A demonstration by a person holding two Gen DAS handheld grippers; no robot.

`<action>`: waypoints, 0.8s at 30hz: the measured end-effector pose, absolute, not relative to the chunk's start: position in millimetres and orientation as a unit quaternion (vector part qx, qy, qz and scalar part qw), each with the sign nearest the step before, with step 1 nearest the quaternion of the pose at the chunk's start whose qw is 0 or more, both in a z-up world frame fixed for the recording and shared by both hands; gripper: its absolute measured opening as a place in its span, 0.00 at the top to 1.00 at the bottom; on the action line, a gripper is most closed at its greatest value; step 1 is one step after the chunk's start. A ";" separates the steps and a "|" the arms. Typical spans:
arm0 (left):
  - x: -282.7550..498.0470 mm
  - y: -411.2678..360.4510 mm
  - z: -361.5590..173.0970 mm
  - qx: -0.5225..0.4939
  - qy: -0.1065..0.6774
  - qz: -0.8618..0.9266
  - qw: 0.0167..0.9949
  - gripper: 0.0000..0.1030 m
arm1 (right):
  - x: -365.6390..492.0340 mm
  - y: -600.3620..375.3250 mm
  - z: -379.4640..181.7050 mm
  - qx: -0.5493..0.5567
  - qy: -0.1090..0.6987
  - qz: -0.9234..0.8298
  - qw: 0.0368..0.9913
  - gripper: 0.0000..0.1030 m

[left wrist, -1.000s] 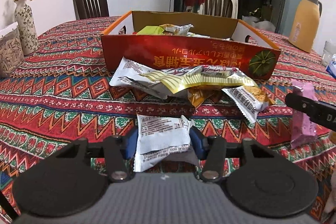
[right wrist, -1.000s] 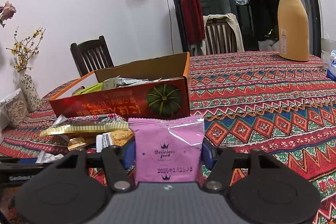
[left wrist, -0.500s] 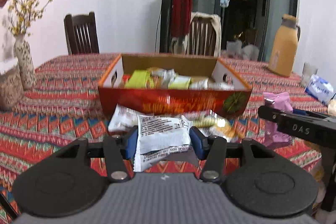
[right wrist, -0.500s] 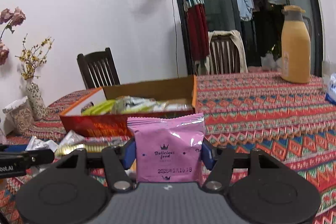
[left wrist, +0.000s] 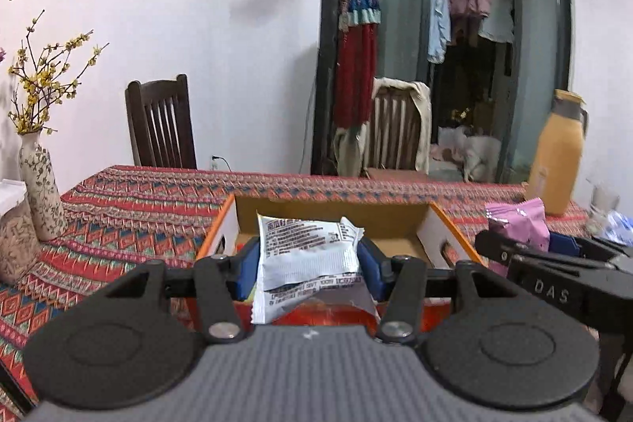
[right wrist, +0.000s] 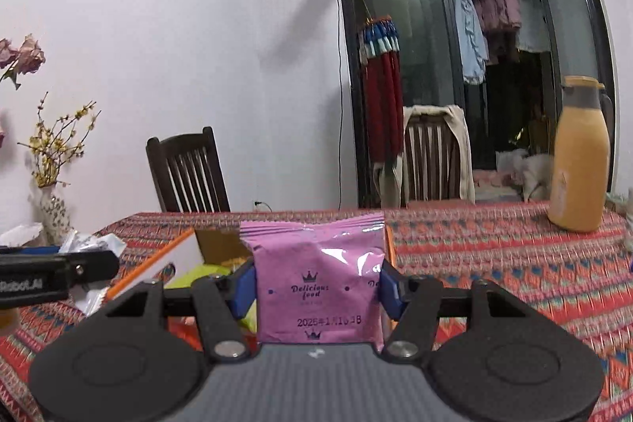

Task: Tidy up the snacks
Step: 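Carry the white packet into the box with the left gripper while the right carries the pink packet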

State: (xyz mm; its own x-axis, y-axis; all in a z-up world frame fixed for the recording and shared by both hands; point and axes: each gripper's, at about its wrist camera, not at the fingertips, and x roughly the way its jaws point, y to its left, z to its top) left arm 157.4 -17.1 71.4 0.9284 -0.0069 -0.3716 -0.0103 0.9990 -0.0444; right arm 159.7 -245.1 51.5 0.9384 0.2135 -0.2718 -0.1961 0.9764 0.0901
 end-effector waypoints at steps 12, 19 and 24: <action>266.2 0.8 59.2 -0.043 0.206 0.052 0.976 0.48 | 249.8 -224.5 45.3 0.027 0.155 0.095 0.983 0.42; 285.7 4.7 21.9 -0.041 0.223 0.055 0.972 0.48 | 266.1 -231.1 22.6 0.035 0.179 0.095 0.979 0.42; 287.8 11.6 14.0 -0.053 0.234 0.051 0.969 0.48 | 270.8 -227.3 12.4 0.027 0.193 0.092 0.976 0.42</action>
State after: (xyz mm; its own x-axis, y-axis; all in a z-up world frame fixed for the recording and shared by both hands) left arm 287.8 11.6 14.0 0.8855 0.0743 -0.4587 -0.1243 0.9890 -0.0798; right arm 270.8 -227.3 12.4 0.9081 0.1906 -0.3729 -0.1698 0.9815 0.0882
